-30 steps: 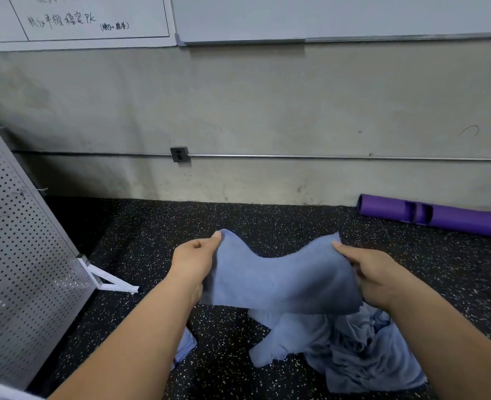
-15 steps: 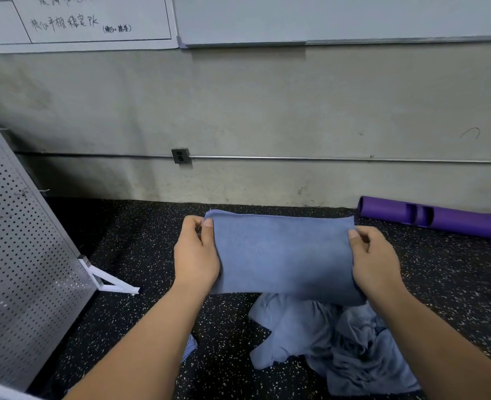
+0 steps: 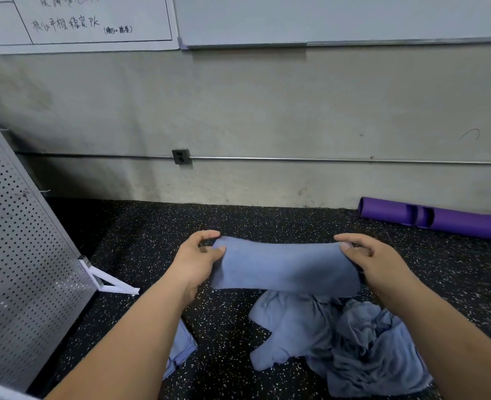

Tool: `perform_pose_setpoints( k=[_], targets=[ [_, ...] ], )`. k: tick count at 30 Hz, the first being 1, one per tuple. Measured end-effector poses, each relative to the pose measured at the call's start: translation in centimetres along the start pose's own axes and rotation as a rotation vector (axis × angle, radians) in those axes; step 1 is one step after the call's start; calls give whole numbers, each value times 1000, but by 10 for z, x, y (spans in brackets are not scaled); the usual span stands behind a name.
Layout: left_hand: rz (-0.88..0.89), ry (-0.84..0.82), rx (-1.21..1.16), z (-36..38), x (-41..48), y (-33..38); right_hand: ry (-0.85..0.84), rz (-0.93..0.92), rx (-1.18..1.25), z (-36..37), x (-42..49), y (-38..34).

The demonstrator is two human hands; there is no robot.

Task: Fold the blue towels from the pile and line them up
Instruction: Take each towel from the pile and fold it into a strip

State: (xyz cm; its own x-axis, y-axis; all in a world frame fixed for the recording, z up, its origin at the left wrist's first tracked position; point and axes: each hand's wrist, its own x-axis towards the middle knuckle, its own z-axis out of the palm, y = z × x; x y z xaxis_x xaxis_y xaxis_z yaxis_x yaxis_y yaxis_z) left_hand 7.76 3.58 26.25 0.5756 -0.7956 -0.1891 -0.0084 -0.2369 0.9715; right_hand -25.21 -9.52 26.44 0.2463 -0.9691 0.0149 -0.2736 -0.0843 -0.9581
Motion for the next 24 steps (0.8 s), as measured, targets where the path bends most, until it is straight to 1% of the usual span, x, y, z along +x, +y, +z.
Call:
perform_pose_setpoints(
  k=[4,7,15,24],
  targets=[
    [102,39,16,-2,2,-1,82,-23,31,-4,2,3],
    [134,23,31,0,3,-2,54,-33,42,-2,3,3],
    [89,-76,53,-9,2,-1,-87,-14,-1,-7,4,7],
    [173,-135,131,-13,6,-6,-86,-49,-94,-15,10,16]
  ],
)
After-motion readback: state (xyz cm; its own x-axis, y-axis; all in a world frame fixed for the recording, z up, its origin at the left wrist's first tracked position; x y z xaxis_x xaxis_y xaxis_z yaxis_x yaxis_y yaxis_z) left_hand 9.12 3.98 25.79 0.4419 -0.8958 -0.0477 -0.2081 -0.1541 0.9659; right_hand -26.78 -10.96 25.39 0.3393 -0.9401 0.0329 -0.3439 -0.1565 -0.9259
